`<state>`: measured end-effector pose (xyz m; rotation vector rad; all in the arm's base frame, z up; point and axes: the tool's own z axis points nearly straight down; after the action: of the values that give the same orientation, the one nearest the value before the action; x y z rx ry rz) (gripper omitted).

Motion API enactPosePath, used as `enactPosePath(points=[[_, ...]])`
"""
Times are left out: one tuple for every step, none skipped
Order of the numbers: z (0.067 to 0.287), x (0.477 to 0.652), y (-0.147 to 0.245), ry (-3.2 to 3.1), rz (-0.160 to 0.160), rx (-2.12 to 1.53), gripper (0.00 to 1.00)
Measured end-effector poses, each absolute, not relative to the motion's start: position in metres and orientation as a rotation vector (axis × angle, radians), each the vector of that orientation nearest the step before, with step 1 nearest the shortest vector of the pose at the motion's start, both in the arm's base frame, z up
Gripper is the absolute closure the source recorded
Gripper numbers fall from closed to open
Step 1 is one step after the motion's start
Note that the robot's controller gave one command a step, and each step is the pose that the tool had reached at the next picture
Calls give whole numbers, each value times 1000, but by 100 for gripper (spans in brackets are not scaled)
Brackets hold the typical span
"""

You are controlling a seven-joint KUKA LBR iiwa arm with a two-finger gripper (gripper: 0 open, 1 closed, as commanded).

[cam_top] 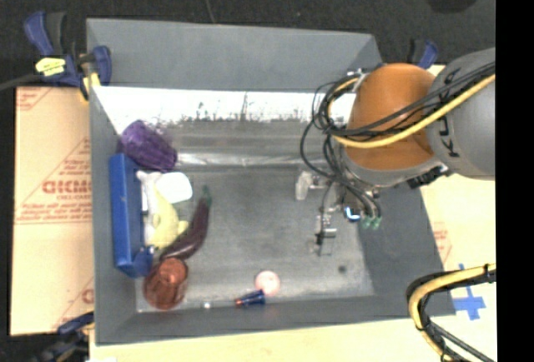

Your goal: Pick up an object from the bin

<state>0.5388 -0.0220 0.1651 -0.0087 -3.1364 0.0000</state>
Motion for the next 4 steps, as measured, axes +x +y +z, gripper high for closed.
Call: enactPosePath(points=[[170, 541, -22, -3144, 1, -8, 0], [103, 542, 22, -3125, 3, 386, 0], [130, 590, 48, -3138, 1, 329, 0], [105, 571, 115, -3078, -1, 628, 0]])
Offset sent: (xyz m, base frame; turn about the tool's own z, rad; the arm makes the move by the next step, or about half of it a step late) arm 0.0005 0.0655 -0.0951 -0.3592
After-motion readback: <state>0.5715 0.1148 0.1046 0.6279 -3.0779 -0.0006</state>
